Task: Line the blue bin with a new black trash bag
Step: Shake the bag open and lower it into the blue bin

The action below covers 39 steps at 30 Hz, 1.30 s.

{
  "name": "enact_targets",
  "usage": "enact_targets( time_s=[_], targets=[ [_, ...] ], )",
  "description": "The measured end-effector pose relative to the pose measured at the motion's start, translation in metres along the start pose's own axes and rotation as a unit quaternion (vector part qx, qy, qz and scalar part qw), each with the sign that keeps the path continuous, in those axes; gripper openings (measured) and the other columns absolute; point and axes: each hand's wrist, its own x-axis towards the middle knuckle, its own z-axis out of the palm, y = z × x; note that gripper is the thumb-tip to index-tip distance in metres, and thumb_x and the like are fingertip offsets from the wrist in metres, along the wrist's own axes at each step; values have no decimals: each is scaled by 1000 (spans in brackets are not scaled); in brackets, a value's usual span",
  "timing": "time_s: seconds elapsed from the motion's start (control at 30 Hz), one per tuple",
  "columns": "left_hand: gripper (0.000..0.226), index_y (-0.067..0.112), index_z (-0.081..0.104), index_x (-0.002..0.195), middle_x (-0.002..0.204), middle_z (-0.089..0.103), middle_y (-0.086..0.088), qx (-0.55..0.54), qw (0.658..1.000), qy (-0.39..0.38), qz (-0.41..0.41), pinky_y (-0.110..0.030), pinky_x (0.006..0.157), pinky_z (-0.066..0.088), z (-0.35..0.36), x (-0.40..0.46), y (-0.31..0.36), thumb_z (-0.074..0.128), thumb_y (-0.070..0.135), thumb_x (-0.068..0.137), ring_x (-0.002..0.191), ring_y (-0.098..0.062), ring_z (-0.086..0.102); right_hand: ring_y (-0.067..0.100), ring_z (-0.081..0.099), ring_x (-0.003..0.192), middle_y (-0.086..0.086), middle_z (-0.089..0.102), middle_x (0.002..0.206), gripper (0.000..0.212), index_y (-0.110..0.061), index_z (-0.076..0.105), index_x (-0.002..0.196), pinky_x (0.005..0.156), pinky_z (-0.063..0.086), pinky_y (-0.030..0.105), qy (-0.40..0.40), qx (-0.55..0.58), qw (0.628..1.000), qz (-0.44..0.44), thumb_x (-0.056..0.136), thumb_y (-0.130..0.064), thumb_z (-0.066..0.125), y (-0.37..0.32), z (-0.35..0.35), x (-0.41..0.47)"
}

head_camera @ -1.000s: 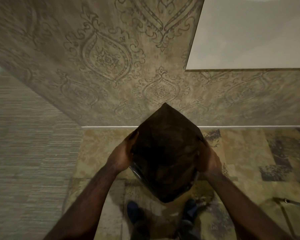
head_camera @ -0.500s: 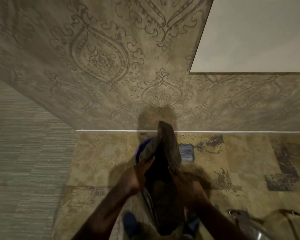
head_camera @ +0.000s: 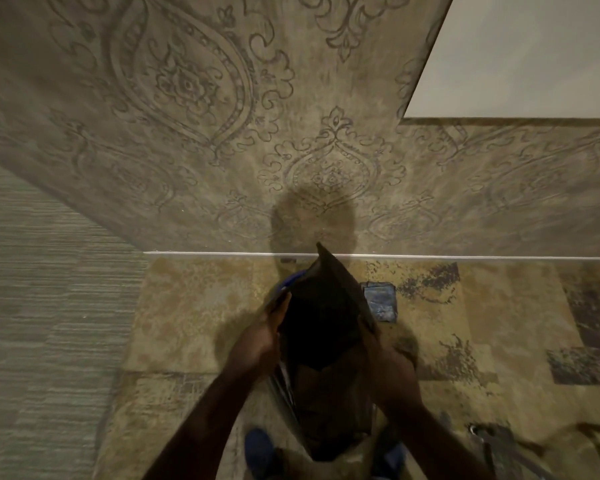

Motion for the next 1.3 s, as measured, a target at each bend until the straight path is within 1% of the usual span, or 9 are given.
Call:
enact_targets(
  time_s=[0.1, 0.17, 0.27, 0.37, 0.47, 0.67, 1.0, 1.17, 1.3],
  targets=[
    [74, 28, -7, 150, 162, 19, -4, 20, 1000, 18, 12, -41, 107, 41, 0, 8, -11, 20, 55, 87, 137, -23, 40, 3, 62, 71, -10, 66, 101, 46, -20, 45, 141, 61, 43, 7, 85, 99, 991, -9, 97, -11, 53, 2, 2, 4],
    [71, 31, -6, 153, 163, 11, 3, 25, 999, 29, 23, -37, 108, 40, 3, 11, -20, 22, 53, 91, 139, -19, 37, 16, 67, 56, 15, 72, 103, 51, -14, 45, 132, 43, 48, 17, 148, 89, 981, -91, 87, -6, 66, 10, 12, 4],
    [67, 38, -8, 151, 159, 3, 14, 23, 998, 51, 20, -31, 107, 37, 11, 16, -36, 35, 31, 99, 144, -17, 30, 21, 63, 49, 27, 67, 114, 47, -10, 42, 134, 35, 49, 31, 174, 68, 972, -141, 90, -23, 54, 17, 23, 9],
    [68, 45, -7, 149, 162, 10, 11, 42, 998, 49, -13, -36, 98, 47, 20, 26, -54, 28, 47, 91, 138, -18, 39, 14, 57, 45, 22, 69, 103, 49, -9, 47, 139, 35, 44, 21, 137, 56, 983, -113, 91, -17, 56, 27, 37, 22],
    [72, 47, -3, 151, 162, 11, 11, 44, 998, 23, -27, -38, 96, 49, 33, 43, -77, 33, 50, 88, 136, -19, 41, 23, 66, 60, 24, 61, 129, 59, -12, 38, 148, 47, 56, 38, 50, 49, 995, -67, 93, -7, 59, 40, 59, 39],
    [88, 31, 10, 155, 162, 18, 3, 50, 999, -1, -22, -40, 95, 51, 68, 84, -126, 45, 42, 74, 134, -24, 46, 28, 64, 103, 10, 38, 151, 66, -32, 8, 155, 84, 55, 47, -23, 3, 999, 25, 98, -45, 38, 81, 106, 86],
    [103, 40, 2, 153, 161, 22, 4, 49, 998, -10, -38, -48, 99, 48, 126, 126, -204, 64, 52, 72, 137, -23, 41, 22, 67, 92, -2, 15, 164, 93, -34, -3, 155, 68, 55, 33, -12, -28, 999, 18, 90, -35, 62, 139, 170, 146],
    [101, 29, 11, 155, 154, 35, -8, 53, 992, -78, -85, -43, 102, 45, 152, 155, -253, 70, 43, 75, 131, -30, 47, 21, 61, 109, 5, 52, 141, 56, -34, 37, 145, 88, 53, 36, -111, 37, 991, -59, 92, -39, 55, 159, 193, 185],
    [77, 37, 39, 143, 136, 55, -10, 21, 998, -10, -67, -26, 91, 40, 164, 168, -263, 53, 53, 69, 114, -25, 58, 20, 62, 103, 1, 60, 129, 46, -34, 50, 134, 83, 53, 35, -38, 73, 995, -59, 88, -34, 56, 169, 200, 213]
  ],
)
